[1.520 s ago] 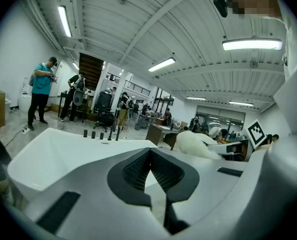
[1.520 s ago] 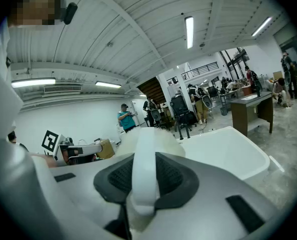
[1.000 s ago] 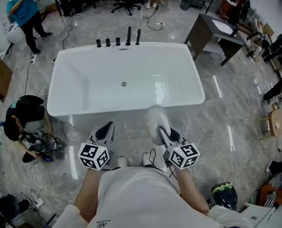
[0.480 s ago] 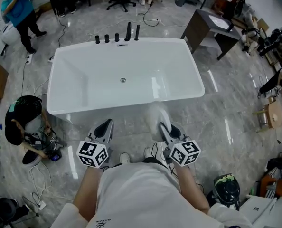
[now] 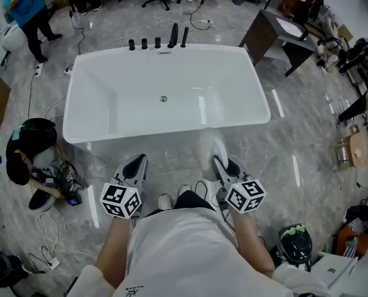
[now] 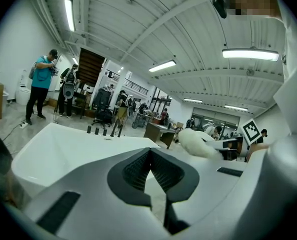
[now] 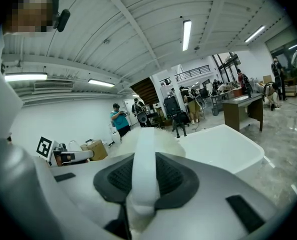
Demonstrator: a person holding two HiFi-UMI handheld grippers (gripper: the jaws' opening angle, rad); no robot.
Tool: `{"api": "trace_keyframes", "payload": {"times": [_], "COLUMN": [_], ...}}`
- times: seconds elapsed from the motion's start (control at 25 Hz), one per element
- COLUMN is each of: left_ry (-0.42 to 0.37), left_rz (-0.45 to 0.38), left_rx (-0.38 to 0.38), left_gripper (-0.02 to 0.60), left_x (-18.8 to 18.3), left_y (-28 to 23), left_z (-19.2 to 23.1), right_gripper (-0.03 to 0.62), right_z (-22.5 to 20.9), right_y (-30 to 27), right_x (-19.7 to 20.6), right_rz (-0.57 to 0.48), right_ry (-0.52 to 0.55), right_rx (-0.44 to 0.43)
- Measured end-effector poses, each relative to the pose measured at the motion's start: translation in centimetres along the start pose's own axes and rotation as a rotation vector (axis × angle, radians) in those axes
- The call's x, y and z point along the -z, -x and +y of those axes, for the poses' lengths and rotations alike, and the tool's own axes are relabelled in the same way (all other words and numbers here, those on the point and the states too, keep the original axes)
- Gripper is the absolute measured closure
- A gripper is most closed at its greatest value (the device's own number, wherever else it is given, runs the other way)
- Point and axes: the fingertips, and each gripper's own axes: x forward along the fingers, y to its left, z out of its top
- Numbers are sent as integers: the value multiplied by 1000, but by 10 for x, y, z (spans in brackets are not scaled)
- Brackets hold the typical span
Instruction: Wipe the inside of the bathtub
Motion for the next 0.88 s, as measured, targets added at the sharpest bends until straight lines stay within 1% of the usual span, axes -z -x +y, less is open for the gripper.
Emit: {"api": "trace_keyframes", "payload": {"times": [0.24,0.56,0.88], "left_ry": [6,7,2], "left_rz": [4,14,22], "left_rx": [2,3,-10], "left_gripper": [577,577,577], "left_x": [1,-4,-17], "left_y": [-5,-26,-75], "left_z": [6,22,33], "right_gripper": [499,499,498], "right_z": [-7,-23,-67], "right_y": [-7,-29,-65], "right_x": [1,-6,-24], "right_rz": [7,9,19], "right_ry": [-11,-19,-22], "right_rx": [14,23,17]}}
